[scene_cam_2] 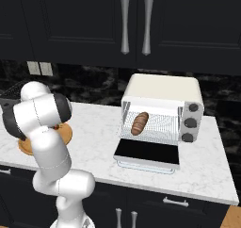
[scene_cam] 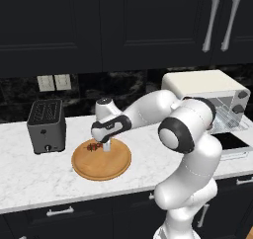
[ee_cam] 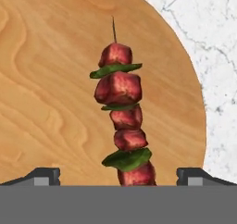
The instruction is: Pick up the kebab skewer and baguette bread, and place them inside the toaster oven. Close the toaster oven door and start by setting the timer.
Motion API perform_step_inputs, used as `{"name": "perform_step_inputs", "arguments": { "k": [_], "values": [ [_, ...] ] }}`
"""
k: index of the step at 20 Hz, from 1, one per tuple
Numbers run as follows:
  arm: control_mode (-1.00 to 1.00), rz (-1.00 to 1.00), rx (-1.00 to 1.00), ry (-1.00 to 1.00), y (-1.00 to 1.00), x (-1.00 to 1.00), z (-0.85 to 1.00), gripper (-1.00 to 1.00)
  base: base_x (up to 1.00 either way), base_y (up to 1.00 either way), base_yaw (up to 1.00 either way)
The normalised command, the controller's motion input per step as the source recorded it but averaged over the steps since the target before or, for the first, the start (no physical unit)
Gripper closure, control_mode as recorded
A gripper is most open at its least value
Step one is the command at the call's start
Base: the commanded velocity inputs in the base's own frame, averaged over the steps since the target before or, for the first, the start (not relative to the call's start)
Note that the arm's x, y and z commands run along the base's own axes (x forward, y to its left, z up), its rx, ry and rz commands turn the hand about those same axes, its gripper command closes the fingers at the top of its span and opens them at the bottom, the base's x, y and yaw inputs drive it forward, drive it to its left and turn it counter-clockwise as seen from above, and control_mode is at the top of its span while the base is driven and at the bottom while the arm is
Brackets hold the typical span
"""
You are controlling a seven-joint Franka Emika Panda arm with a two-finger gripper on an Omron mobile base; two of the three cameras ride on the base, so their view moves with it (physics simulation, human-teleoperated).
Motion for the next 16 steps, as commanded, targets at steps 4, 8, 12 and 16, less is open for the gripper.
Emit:
{"name": "perform_step_inputs", "arguments": {
  "k": [4, 8, 12, 16],
  "values": [
    [-1.0, 0.04, -0.01, 0.03, 0.0, 0.16, -0.21, -1.0, 0.0, 0.0, 0.0],
    [-1.0, 0.04, 0.0, 0.02, 0.0, 0.11, -0.23, -1.0, 0.0, 0.0, 0.0],
    [-1.0, 0.04, 0.0, 0.0, 0.0, 0.07, -0.14, -1.0, 0.0, 0.0, 0.0],
    [-1.0, 0.05, 0.0, 0.0, 0.01, 0.07, -0.21, -1.0, 0.0, 0.0, 0.0]
  ]
}}
